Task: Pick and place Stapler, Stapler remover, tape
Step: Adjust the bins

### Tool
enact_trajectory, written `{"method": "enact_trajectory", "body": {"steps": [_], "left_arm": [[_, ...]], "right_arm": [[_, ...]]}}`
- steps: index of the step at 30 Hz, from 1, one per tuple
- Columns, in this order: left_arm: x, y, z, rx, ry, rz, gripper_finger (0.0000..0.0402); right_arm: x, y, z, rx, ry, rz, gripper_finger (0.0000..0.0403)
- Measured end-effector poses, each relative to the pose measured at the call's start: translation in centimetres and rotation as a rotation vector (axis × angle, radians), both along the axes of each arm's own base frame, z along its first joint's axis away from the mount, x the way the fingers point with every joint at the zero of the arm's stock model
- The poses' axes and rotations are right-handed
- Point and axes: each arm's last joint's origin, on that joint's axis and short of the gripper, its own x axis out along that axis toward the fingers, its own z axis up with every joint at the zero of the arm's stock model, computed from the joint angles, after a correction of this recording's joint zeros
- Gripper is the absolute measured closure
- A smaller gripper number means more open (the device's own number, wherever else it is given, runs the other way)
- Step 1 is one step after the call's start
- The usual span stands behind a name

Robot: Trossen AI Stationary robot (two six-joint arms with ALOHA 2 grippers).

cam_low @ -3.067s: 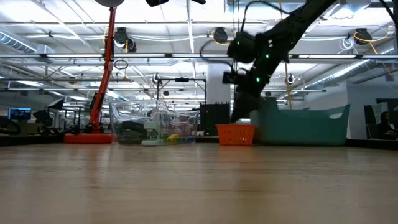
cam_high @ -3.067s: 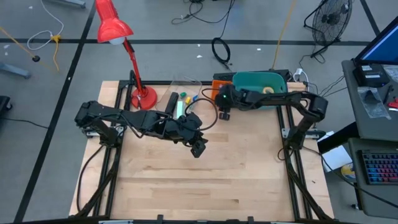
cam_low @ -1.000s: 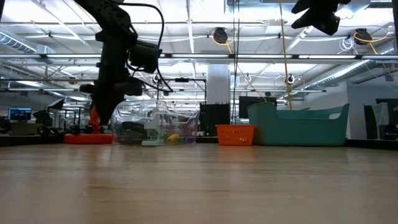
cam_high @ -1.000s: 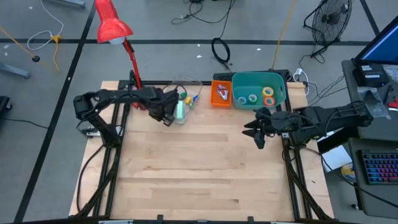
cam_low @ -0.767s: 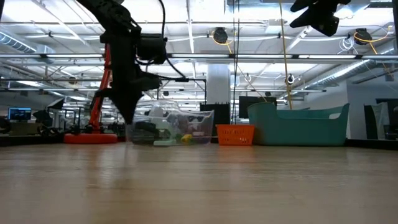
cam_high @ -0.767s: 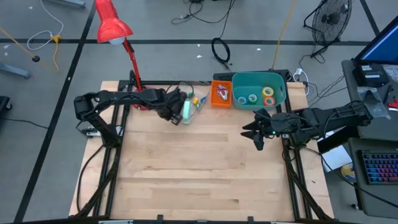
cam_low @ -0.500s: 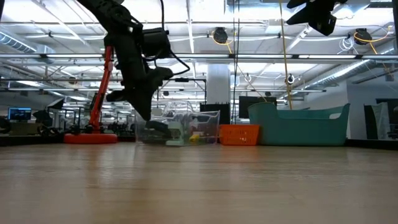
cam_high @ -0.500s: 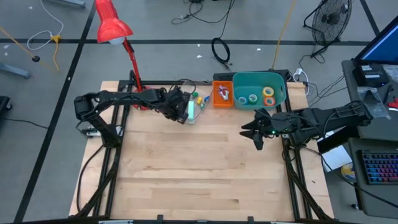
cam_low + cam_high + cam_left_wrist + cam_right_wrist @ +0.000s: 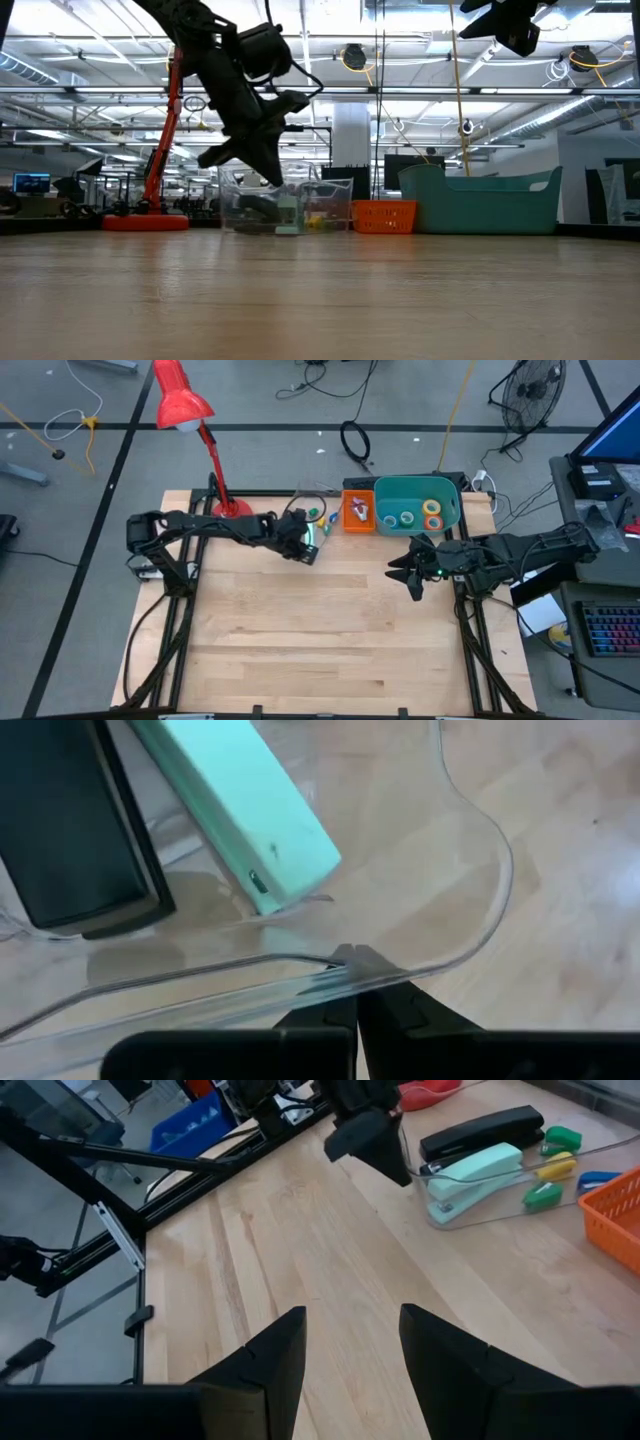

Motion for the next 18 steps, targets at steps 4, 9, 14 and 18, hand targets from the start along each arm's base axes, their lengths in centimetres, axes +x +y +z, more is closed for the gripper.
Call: {"method": "enact_trajectory", "body": {"steps": [4,9,14,18], "left_arm": [[0.6,0.1,-0.9,-0.002,0.007,0.024,0.0402],[1.4,0.1,-0.6,0.001,-0.038,0.023,0.0402],[2.9,0.6,1.3,0.023,-0.143,-0.029,0.0401],[3.7,1.0,2.3,0.059,-0.218,-0.023,0.0401]], "right_arm": [[0.1,0.0,0.1,0.003,-0.012,0.001,0.0248],[0.1,0.0,0.1,0.005,-0.012,-0.001,0.0248],[0.1,-0.1,0.1,-0.009,-0.015,-0.019,0.0248],[0.1,-0.1,0.1,-0.011,-0.014,-0.019,0.0248]]}}
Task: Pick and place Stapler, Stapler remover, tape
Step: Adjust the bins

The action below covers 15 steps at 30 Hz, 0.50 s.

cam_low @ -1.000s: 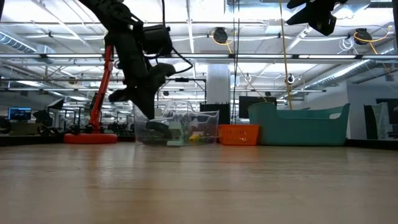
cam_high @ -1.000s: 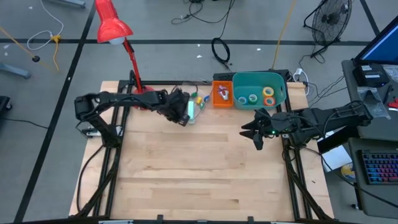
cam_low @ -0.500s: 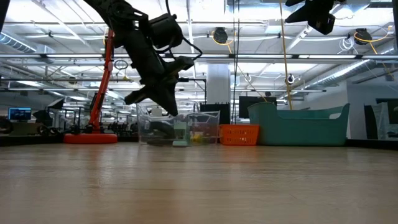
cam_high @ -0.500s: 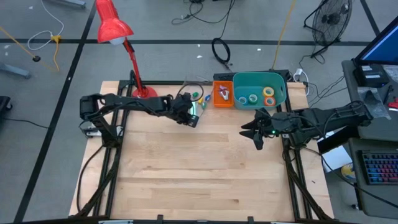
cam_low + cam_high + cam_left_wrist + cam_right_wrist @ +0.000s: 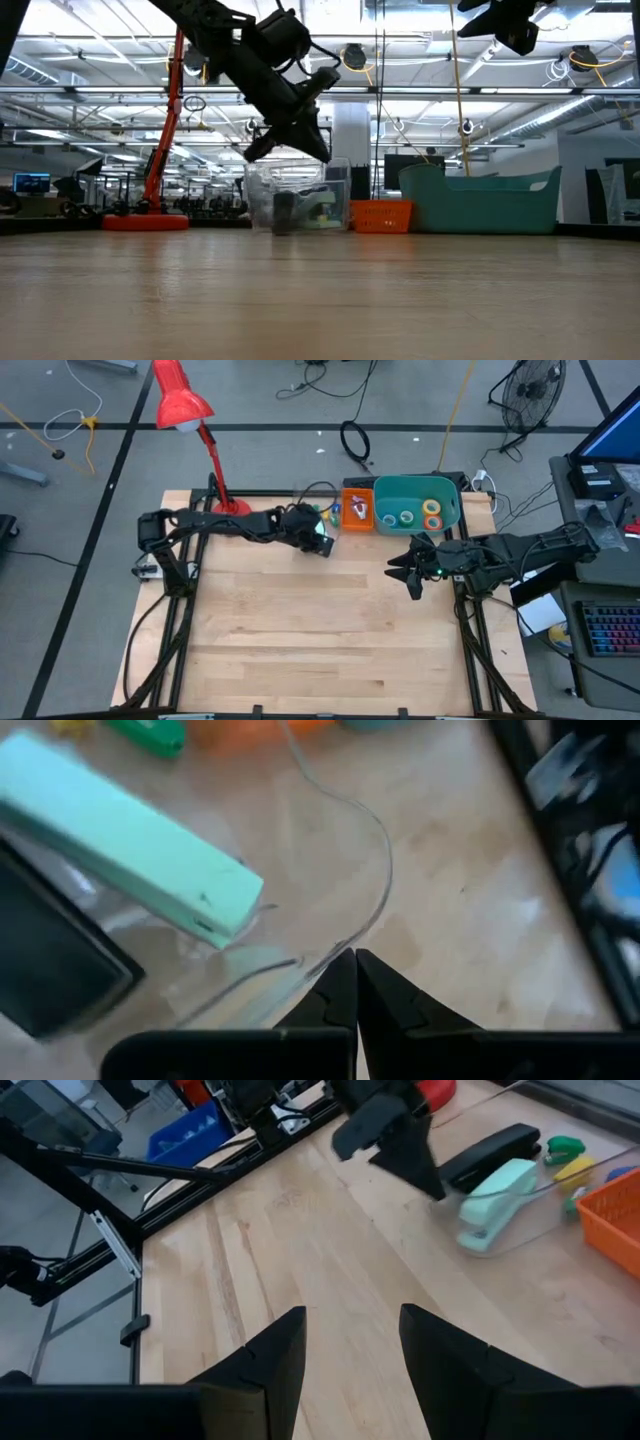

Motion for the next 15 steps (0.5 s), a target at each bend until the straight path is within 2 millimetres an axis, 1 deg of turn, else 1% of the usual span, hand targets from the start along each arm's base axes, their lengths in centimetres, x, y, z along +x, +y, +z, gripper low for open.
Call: {"method": "enact_trajectory", "body": {"steps": [2,4,7,9,12,15], "left_arm": [[0.1,0.4,0.0,0.004,-0.023,0.012,0.0401],[0.4,0.7,-0.7,-0.005,-0.014,0.006,0.0402],[1.0,1.0,-1.9,-0.068,-0.024,-0.012,0.0401],[1.5,0.9,-2.5,-0.094,-0.041,-0.029,0.0401],[1.9,0.1,-2.6,-0.052,-0.044,-0.023,0.0401],[1.6,-0.2,-1.7,-0.008,-0.048,-0.008,0.0401]], "right_arm": [[0.0,0.0,0.0,0.001,0.0,0.0,0.0248],[0.0,0.0,0.0,0.001,-0.001,0.0,0.0248],[0.0,0.0,0.0,0.003,0.0,0.002,0.0248],[0.0,0.0,0.0,0.003,0.001,0.002,0.0248],[0.0,0.0,0.0,0.008,0.0,0.0,0.0248],[0.0,0.0,0.0,0.009,0.0,-0.001,0.0248]]}}
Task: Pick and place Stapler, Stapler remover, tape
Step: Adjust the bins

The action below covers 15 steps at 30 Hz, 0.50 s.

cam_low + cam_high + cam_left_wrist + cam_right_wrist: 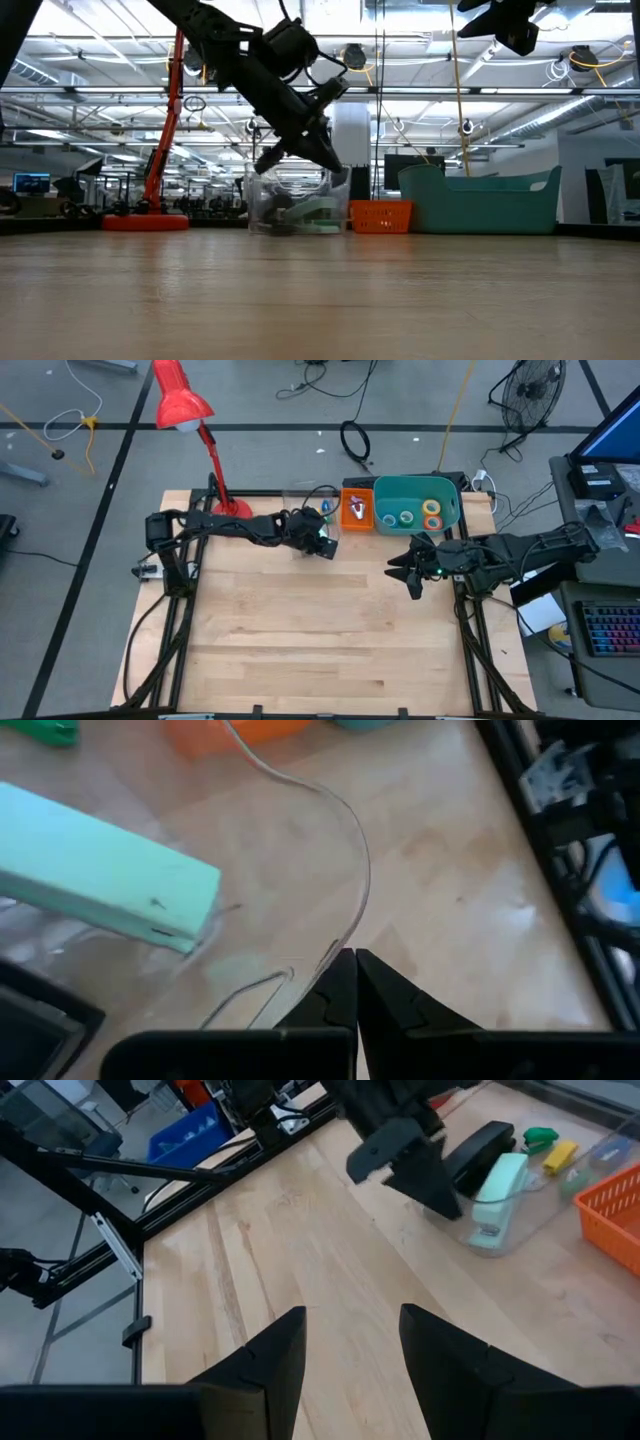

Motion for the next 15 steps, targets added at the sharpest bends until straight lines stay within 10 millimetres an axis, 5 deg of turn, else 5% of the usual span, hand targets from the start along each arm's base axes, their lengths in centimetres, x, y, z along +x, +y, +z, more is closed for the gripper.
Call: {"method": "enact_trajectory", "body": {"steps": [8,12,15], "left_arm": [[-2.9,-0.7,4.5,0.09,0.031,-0.019,0.0401],[-5.8,-0.6,6.3,0.144,0.163,0.074,0.0401],[-8.0,0.1,5.8,0.145,0.351,0.171,0.0401]], "right_arm": [[0.0,0.0,0.0,0.004,-0.001,-0.002,0.0248],[0.0,0.0,0.0,0.01,-0.001,-0.006,0.0248],[0.0,0.0,0.0,0.01,-0.003,-0.007,0.0248]]}}
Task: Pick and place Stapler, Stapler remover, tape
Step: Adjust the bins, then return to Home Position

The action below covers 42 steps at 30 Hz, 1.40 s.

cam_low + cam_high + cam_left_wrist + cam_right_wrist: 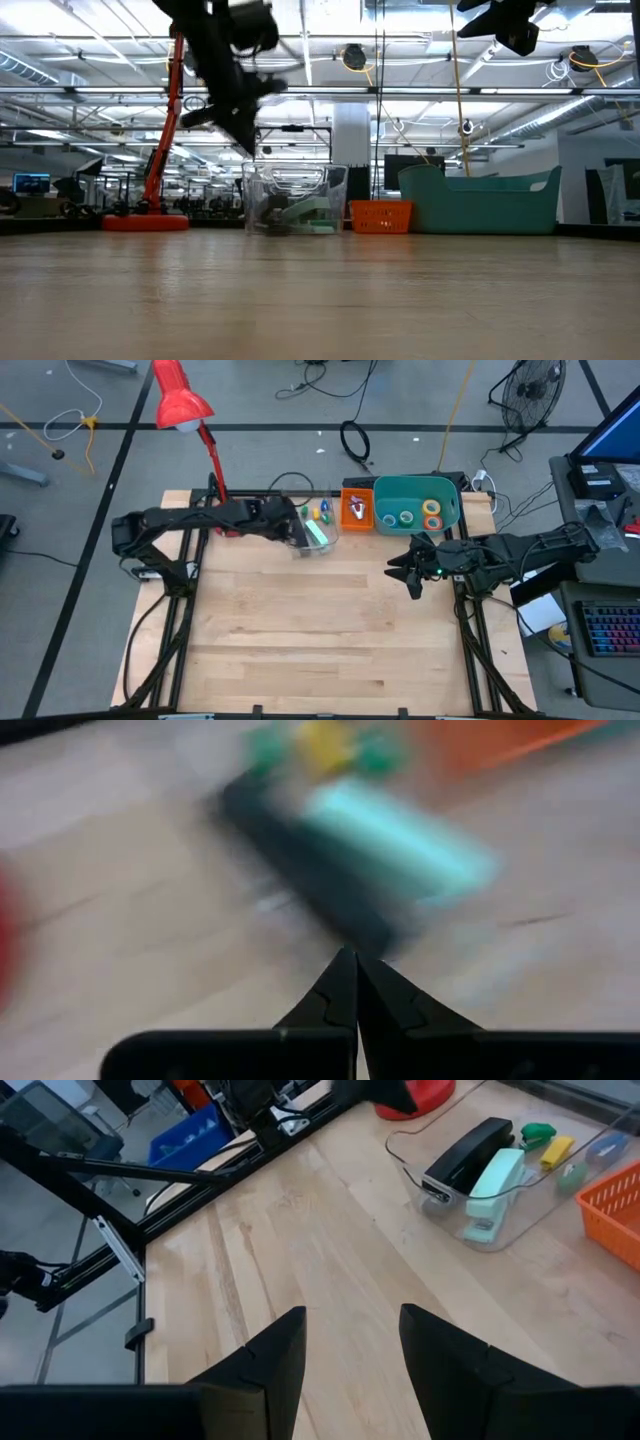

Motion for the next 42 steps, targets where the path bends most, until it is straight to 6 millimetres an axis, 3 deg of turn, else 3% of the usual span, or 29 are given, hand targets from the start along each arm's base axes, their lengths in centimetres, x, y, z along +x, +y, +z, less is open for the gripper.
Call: {"method": "enact_trajectory", "body": {"steps": [3,8,15,33,42], "left_arm": [[-1.4,0.8,-1.4,0.0,0.167,0.061,0.0401],[-1.6,3.4,-4.1,-0.003,0.225,0.109,0.0401],[-1.2,6.6,-6.4,-0.033,0.198,0.155,0.0401],[-1.7,10.8,-5.9,0.037,0.014,0.246,0.0401],[-0.6,12.0,-6.0,0.035,-0.068,0.242,0.0401]], "right_arm": [[0.0,0.0,0.0,0.001,-0.006,-0.001,0.0248],[0.0,0.0,0.0,0.009,-0.006,-0.002,0.0248],[0.0,0.6,0.3,0.018,-0.031,0.027,0.0248],[-0.1,1.2,0.2,0.032,-0.028,0.053,0.0248],[-0.1,1.2,0.2,0.029,-0.021,0.057,0.0248]]}}
